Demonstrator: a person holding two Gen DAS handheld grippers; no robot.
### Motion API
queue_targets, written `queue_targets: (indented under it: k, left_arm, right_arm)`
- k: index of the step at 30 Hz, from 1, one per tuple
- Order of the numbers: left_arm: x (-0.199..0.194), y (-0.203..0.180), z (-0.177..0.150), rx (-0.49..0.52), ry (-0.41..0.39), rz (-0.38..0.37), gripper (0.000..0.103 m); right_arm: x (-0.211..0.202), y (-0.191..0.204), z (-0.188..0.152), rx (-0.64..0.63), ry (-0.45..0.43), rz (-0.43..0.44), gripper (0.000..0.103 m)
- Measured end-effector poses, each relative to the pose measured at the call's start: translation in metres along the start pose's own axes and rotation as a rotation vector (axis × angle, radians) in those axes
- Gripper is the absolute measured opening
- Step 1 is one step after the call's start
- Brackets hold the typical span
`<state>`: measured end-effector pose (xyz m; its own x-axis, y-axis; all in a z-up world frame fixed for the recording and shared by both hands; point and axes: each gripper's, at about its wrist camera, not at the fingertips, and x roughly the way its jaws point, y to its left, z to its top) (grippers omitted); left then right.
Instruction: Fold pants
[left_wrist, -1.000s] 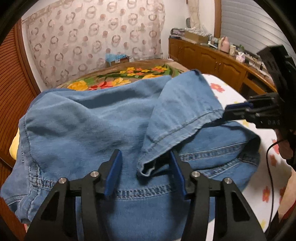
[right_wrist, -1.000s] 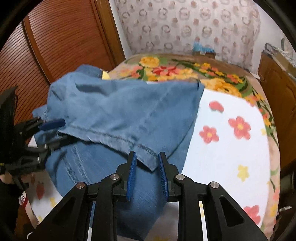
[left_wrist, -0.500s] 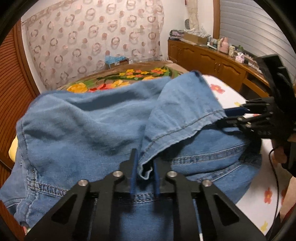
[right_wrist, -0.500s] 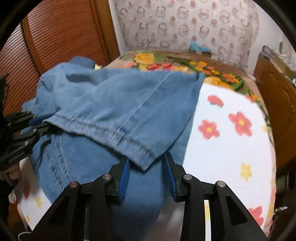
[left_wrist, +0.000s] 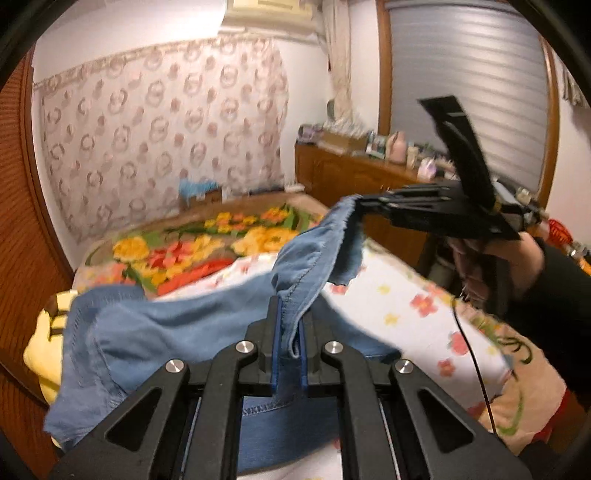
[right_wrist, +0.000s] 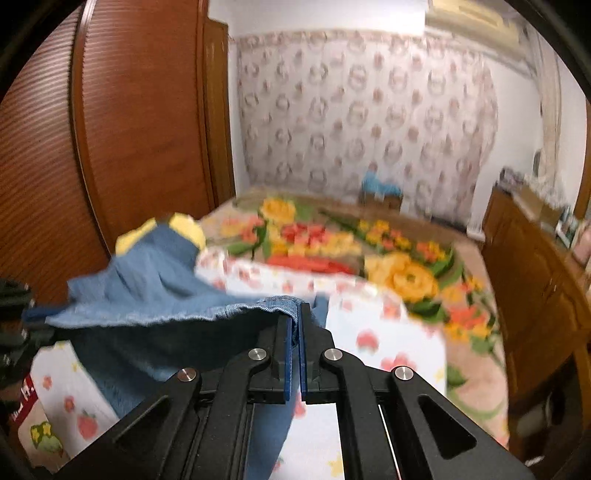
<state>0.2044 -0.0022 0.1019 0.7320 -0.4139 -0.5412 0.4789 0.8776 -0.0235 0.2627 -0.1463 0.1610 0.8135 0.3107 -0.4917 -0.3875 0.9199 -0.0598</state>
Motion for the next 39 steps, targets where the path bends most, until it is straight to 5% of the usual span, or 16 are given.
queue_targets:
  k: [8,18,26,34,39]
  left_arm:
    - [-0.045,0.032,-0.008,-0.032,-0.041,0.098,0.009]
    - [-0.015,0.106,-0.096,-0.185,0.102,0.155,0.009]
    - [0.014,0.134,-0.146,-0.278,0.193,0.150,0.009]
    - [0.021,0.136,-0.150,-0.273,0.217,0.147,0.009]
    - [0.019,0.136,-0.148,-0.274,0.207,0.152,0.009]
  right_arm:
    - [-0.016,0.070,0.050,-0.124,-0.059,0.045,0.002]
    - [0.079,0.125,0.061,-0.217,0.077,0.172,0.002]
    - [0.144,0.123,0.075,-0.204,0.171,0.241,0.003]
    - [0.157,0.094,0.075,-0.158,0.141,0.284,0.036]
    - [0.145,0.066,0.071,-0.127,0.114,0.351,0.042]
